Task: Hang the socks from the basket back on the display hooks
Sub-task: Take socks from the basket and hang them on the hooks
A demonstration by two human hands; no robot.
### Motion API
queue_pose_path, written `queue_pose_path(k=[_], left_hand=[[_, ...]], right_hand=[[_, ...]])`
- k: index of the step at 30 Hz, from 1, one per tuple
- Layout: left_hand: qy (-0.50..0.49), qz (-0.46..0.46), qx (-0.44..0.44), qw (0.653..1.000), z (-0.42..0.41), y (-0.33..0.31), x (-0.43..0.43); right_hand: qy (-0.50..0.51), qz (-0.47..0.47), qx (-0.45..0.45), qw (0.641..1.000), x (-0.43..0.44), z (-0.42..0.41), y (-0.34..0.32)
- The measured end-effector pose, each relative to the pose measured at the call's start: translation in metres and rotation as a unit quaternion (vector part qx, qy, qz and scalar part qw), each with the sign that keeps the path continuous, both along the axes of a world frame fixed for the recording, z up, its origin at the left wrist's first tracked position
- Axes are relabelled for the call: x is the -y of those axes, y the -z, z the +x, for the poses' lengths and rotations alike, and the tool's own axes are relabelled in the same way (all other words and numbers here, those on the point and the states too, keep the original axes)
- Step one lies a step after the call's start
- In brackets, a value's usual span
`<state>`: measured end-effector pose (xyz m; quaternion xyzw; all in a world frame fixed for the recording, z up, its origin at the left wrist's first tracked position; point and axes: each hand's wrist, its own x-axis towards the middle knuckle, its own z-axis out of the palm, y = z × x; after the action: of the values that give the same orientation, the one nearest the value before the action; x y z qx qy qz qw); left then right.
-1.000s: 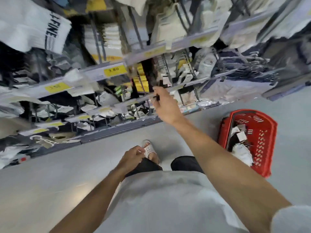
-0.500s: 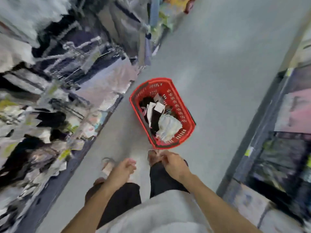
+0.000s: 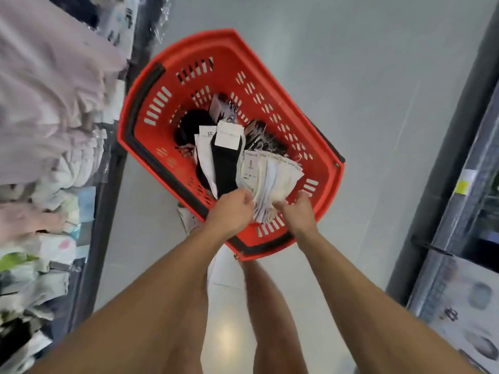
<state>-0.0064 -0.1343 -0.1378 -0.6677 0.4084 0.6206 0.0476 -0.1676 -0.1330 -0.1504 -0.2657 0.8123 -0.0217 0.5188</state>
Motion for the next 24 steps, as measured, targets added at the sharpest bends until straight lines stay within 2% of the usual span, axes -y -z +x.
queue_pose_path(k=[4,8,13,17,19,21,24], left_hand=[[0.136,-0.041,0.036,0.989,-0.011,0.06,0.017],[0.164,-0.01,0.009,0.986,-0.01,0.087,0.028],[0.164,0.032,-0.032,0.985,-0.003,0.093,0.032],[0.197,0.046,-0.062,0.977,0.002,0.085,0.025],[0.188,0.04,-0.077,0.978,0.003,0.077,0.025],[0.145,0.018,-0.079,0.986,0.004,0.065,0.023],[0.02,-0.021,-0.061,0.998,0.01,0.032,0.019]], right_hand=[[0.057,0.053,-0.017,0.997,0.02,0.008,0.059],[0.147,0.041,-0.027,0.988,0.034,0.018,0.089],[0.062,-0.046,-0.1,0.992,0.028,0.043,0.1],[-0.056,-0.057,-0.145,0.986,0.03,0.051,0.093],[-0.074,-0.068,-0.168,0.981,0.032,0.053,0.082],[-0.045,-0.092,-0.17,0.98,0.031,0.056,0.064],[0.011,-0.158,-0.164,0.974,0.028,0.055,0.021]])
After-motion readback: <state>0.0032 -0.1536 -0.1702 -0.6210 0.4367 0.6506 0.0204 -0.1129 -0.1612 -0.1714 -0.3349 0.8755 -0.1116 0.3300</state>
